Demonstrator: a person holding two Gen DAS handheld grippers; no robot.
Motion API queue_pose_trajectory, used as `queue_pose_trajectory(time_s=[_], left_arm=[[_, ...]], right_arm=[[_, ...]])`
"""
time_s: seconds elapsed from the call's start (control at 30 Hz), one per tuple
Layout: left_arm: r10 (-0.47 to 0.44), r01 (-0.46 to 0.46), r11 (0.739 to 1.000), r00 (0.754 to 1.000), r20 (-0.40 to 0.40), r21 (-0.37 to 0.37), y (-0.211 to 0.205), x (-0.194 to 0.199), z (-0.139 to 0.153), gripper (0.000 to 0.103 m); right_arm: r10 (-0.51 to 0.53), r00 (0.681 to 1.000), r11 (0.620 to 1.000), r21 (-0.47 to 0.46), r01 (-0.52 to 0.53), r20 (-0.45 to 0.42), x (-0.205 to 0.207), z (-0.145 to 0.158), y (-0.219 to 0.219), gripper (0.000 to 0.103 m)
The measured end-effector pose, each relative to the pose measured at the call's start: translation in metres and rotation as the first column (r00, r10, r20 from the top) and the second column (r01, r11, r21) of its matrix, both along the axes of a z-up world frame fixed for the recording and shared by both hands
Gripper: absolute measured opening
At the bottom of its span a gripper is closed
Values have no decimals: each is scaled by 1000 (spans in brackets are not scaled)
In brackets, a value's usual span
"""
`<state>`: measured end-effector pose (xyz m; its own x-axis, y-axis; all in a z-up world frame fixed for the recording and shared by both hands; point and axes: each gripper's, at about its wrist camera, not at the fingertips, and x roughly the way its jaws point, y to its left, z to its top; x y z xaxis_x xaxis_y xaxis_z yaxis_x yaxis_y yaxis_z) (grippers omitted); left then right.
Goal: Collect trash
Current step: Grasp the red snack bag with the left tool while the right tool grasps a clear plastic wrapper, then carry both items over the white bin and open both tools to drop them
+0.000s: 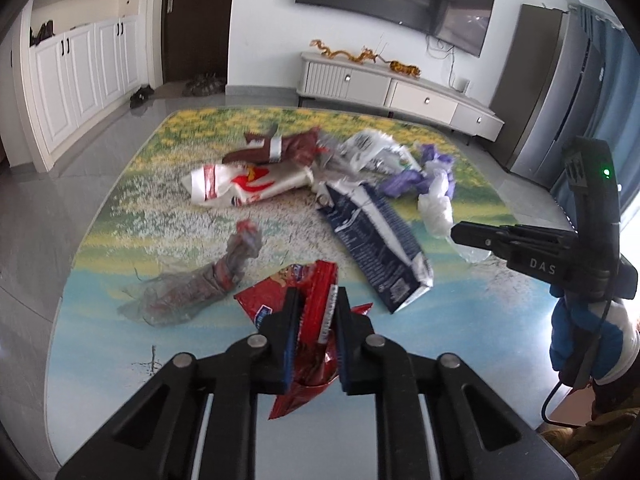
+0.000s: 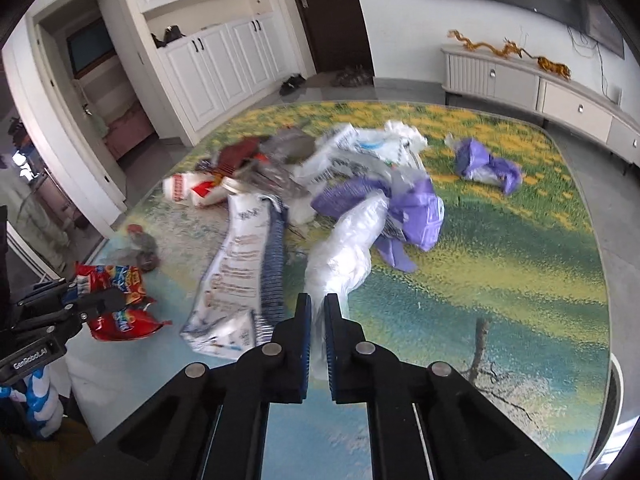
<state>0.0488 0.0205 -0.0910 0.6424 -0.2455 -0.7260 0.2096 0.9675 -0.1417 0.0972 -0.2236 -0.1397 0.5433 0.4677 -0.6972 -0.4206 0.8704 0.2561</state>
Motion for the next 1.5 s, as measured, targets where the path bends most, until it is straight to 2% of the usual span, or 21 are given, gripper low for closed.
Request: queue_pose_trajectory(time_s=[0.27,0.4,0.5,0.67,0.87,1.03,1.2,1.27,1.3,1.33,1.37,1.43,1.5], left_arm=[[-42,41,999,996,73,13,-20,-12,32,14],[-115,114,993,988,100,19,-50,-9,50,14],[-203,200,979,973,110,39,-89,-1,60,15],[-379,376,925,921,90,54,-177,14,65,14],[-547,544,836,836,34,74,-301,41,54,15],[-597,598,797,801,-43,82,-392,67,27,15],[-613,622,781,780,-123,54,-453,88,-5,17],[-623,634,773,767,-154,32,-473,96,-17,26],[-622,633,774,766,-162,25,-479,99,-20,41],[-619,630,776,768,-163,19,-484,101,-23,54],[-618,627,779,771,-155,14,-489,103,-25,55],[-621,629,777,768,-157,0,-495,103,-25,55],[-627,632,775,765,-149,-15,-492,104,-23,55]], right_arm=[[-15,995,998,67,8,104,-37,37,-19,7],[-93,984,991,107,78,149,-55,53,-52,7],[-188,968,977,128,168,166,-69,61,-90,7],[-373,915,926,122,356,156,-89,54,-163,7],[-584,810,811,97,577,56,-99,17,-249,7],[-670,742,740,65,670,-20,-93,-14,-302,7],[-708,702,701,43,711,-70,-78,-35,-331,8],[-722,688,688,27,725,-75,-74,-42,-340,10],[-733,677,678,12,735,-71,-73,-44,-342,10],[-745,663,664,-1,747,-72,-74,-47,-343,13],[-756,650,652,-7,758,-73,-73,-49,-346,18],[-779,623,626,-19,780,-67,-77,-51,-351,46],[-796,603,605,-20,796,-59,-86,-52,-355,52]])
